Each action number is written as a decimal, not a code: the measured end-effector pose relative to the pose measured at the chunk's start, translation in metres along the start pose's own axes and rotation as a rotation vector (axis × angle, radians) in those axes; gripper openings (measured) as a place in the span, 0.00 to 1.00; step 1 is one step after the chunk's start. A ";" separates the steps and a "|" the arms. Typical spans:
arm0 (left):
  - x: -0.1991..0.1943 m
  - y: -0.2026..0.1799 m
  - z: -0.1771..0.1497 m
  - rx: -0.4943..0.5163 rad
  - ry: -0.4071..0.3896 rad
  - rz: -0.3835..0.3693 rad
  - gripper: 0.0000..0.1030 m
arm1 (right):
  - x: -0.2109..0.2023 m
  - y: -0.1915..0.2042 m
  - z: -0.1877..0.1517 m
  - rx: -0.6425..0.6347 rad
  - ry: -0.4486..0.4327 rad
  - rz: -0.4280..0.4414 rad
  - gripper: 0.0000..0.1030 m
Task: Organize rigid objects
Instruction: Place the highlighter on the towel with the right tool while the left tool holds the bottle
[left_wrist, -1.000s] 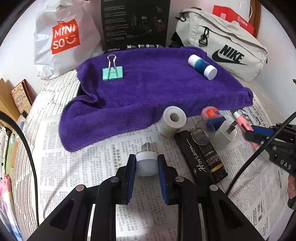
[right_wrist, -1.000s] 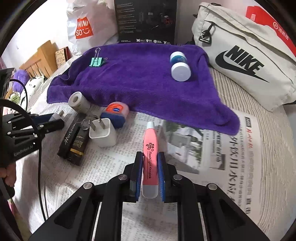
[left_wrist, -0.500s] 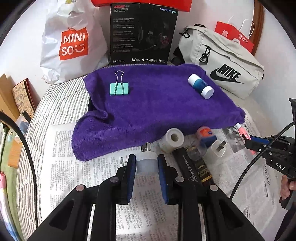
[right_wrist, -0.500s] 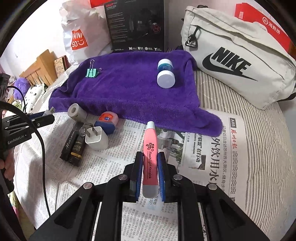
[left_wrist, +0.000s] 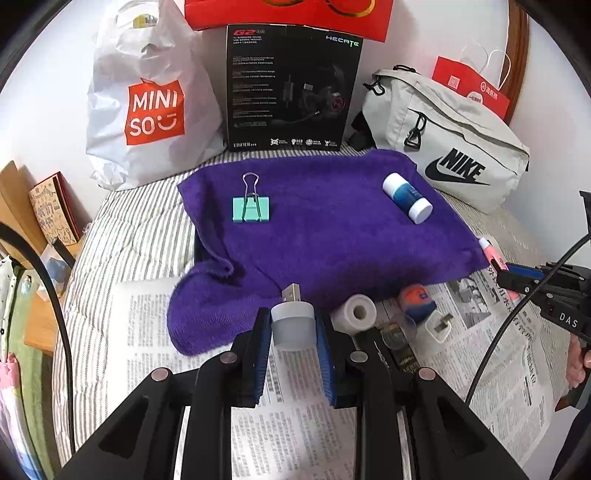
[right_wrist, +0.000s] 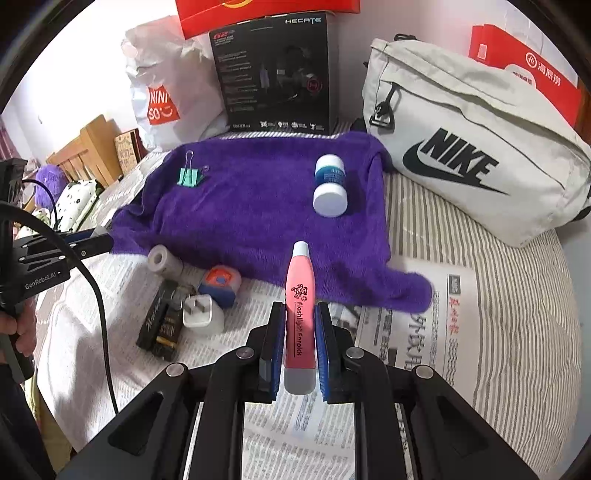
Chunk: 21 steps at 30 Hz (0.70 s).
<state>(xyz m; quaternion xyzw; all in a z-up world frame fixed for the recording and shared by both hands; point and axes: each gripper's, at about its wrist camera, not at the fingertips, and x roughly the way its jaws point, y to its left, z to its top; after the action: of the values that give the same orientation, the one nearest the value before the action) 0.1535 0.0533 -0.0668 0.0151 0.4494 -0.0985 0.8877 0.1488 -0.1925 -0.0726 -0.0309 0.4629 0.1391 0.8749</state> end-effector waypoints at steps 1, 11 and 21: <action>0.000 0.001 0.002 0.000 -0.001 0.002 0.22 | 0.001 0.000 0.004 0.000 -0.003 0.001 0.15; 0.009 0.008 0.017 -0.004 -0.009 0.002 0.22 | 0.026 -0.001 0.046 -0.064 0.003 0.002 0.15; 0.025 0.020 0.029 -0.013 0.005 0.001 0.22 | 0.070 0.003 0.074 -0.185 0.055 -0.026 0.15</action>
<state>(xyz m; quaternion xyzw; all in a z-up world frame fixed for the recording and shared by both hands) 0.1948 0.0654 -0.0709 0.0099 0.4522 -0.0952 0.8868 0.2448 -0.1609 -0.0874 -0.1212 0.4714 0.1689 0.8571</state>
